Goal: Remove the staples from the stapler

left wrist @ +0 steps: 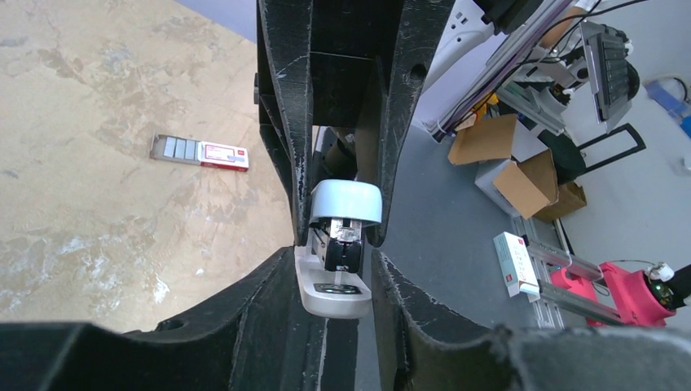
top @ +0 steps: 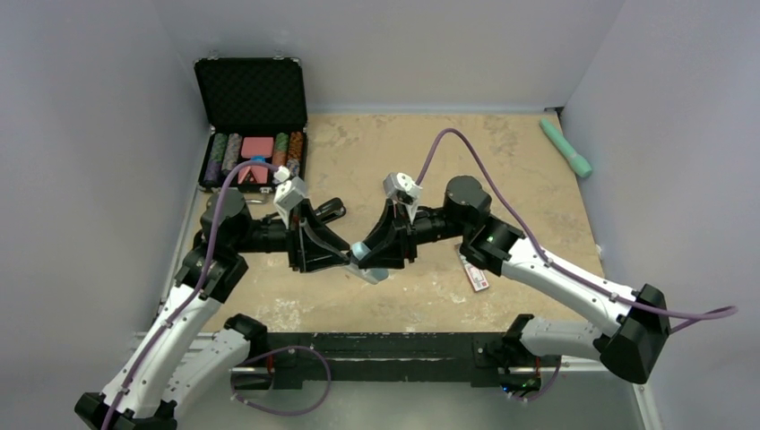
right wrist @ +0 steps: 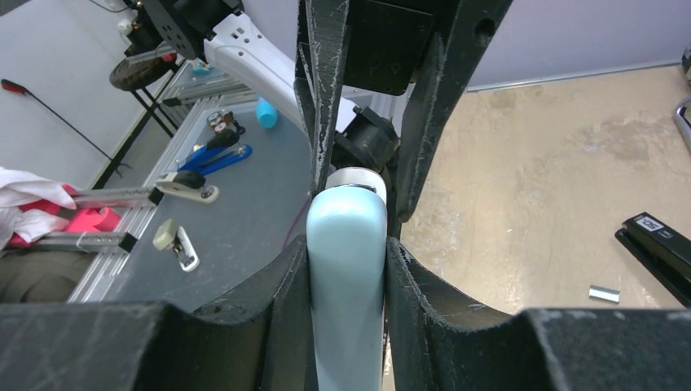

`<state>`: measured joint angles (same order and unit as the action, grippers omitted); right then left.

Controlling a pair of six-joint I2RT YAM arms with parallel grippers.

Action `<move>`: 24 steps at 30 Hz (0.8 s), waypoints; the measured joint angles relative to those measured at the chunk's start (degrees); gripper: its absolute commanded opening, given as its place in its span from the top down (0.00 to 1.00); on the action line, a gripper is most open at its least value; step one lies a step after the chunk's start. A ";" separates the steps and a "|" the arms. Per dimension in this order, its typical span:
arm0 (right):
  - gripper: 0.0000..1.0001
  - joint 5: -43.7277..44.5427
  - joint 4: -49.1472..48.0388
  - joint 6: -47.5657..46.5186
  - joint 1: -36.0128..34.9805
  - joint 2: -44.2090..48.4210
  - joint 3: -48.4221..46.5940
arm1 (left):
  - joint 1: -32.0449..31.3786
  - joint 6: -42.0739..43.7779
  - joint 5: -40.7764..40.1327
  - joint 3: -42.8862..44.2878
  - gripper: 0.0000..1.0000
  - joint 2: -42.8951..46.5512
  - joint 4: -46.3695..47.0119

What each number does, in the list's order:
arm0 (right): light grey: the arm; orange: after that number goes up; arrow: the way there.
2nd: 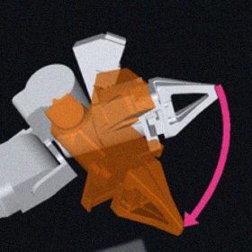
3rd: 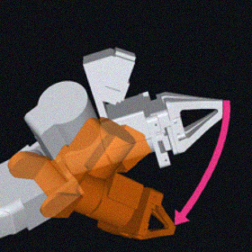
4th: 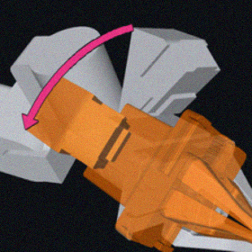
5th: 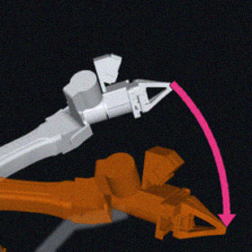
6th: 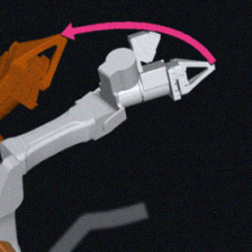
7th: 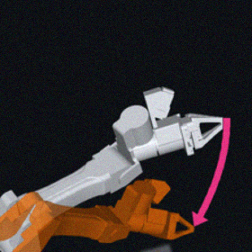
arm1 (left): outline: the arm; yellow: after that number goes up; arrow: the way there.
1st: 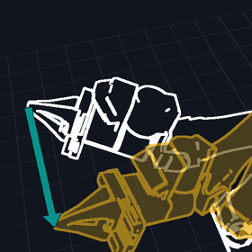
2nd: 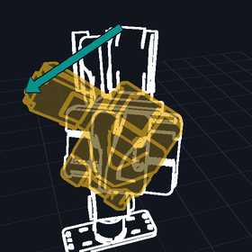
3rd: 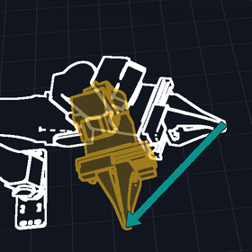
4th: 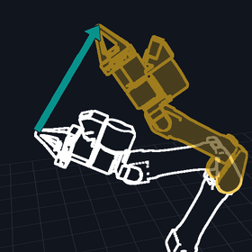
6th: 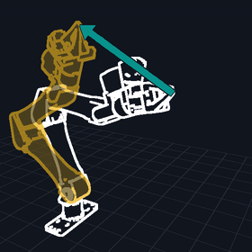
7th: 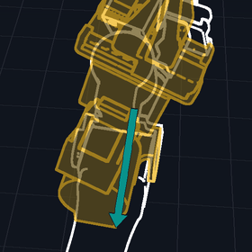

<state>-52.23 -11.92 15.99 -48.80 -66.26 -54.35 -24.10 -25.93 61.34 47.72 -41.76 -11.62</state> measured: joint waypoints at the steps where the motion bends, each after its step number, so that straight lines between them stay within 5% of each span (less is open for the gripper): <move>1: 1.00 0.04 -0.11 0.37 0.00 -0.17 -0.07 | -0.09 0.00 0.00 0.00 0.60 0.02 -0.02; 12: 1.00 0.68 -2.10 6.38 0.00 -1.92 -0.07 | -0.35 1.16 -0.85 0.00 0.75 0.48 -1.77; 15: 1.00 1.77 -3.17 9.05 0.00 -2.16 -0.07 | -0.35 1.55 -1.42 0.00 1.00 0.83 -2.38; 24: 1.00 5.60 -5.81 14.73 -0.04 -2.80 0.02 | -0.37 1.70 -6.12 0.00 1.00 2.51 -3.96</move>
<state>-46.63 -17.74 30.72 -48.84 -69.06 -54.33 -24.47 -24.23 55.22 47.72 -39.24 -15.57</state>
